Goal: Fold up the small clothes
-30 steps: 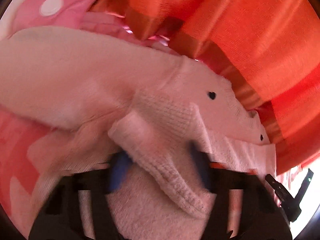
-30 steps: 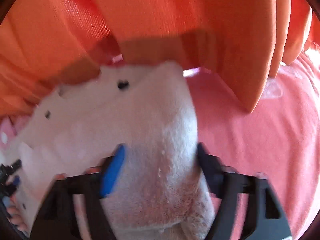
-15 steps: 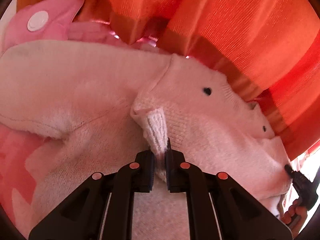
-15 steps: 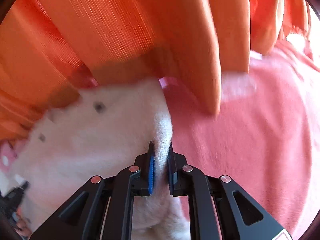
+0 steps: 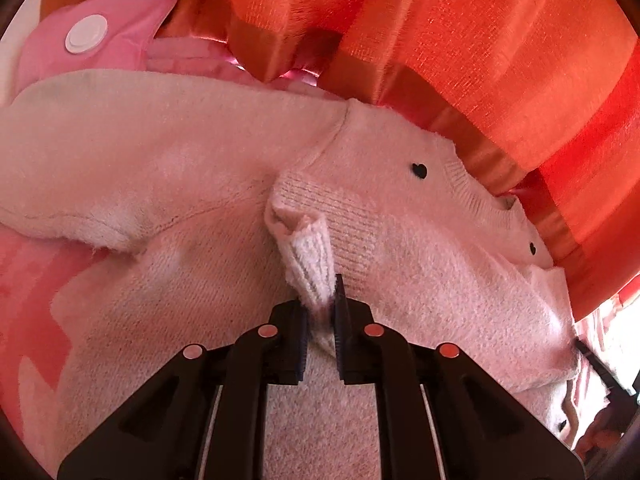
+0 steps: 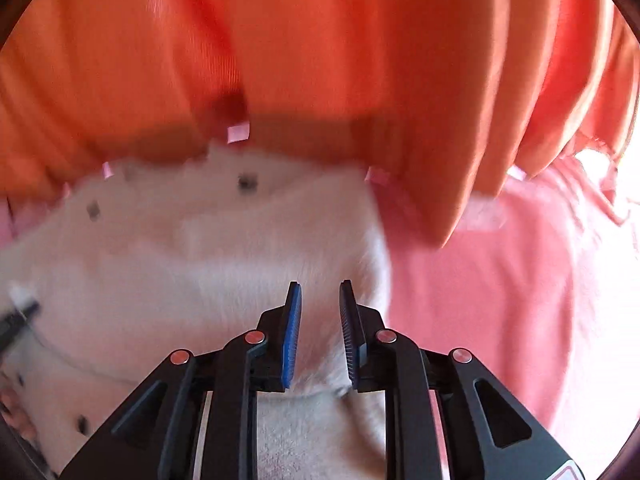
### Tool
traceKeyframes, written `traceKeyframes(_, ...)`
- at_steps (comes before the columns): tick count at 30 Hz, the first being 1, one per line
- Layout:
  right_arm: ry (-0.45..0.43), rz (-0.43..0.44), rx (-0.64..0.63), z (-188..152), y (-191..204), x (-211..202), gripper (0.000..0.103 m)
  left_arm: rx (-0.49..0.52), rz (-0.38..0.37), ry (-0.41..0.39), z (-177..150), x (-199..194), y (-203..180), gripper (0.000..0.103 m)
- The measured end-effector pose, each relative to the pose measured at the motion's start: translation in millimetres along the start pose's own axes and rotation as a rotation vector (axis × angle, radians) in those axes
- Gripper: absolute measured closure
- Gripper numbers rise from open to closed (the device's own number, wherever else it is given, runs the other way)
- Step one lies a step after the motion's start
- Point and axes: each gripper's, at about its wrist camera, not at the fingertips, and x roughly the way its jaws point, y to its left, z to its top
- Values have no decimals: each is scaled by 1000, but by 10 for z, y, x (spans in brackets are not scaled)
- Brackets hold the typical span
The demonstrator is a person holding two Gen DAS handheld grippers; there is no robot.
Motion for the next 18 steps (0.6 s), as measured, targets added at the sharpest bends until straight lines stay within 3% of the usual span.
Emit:
traceKeyframes(7,-51,-76,-93,-2,193,107,89,-3,2,-10,4,-3,-12,92)
traceKeyframes(13,-57,-76,-99,-76,165,22,88,-135,11,-102,230,-382,247,89)
traceKeyframes(14,-59,-75,-96,-81,129,26,88,-161,24,-118,270,-454,334,85)
traceKeyframes(16,-60,-77,-95,-88,121,20,87,-249,71,-150,382,-613,664,61)
traceKeyframes(18,-61,-75,-92,-88,102,15,87,-343,126,-168,478,-718,1080,56)
